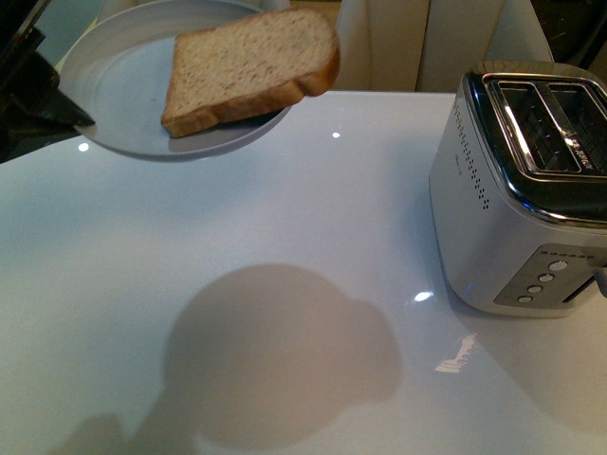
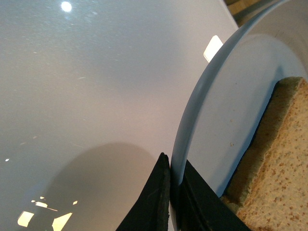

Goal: Left arm holds plate, right arm toasts bread

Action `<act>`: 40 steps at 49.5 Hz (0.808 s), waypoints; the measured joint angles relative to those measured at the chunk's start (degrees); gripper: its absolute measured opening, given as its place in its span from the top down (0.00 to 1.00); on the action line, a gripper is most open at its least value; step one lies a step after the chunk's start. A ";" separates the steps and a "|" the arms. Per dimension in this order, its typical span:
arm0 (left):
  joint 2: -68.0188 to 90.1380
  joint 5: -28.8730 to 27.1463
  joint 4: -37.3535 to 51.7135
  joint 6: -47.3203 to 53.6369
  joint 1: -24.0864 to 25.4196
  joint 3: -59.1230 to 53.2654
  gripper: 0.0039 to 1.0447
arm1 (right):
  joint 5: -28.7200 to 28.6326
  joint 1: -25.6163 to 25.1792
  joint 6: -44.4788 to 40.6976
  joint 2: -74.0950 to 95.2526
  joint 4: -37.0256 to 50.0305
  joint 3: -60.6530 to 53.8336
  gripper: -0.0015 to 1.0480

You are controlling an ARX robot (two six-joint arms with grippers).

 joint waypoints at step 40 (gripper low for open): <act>-2.75 -2.75 -5.42 -10.03 -16.28 6.03 0.97 | 0.00 0.00 0.00 0.00 0.00 0.00 0.09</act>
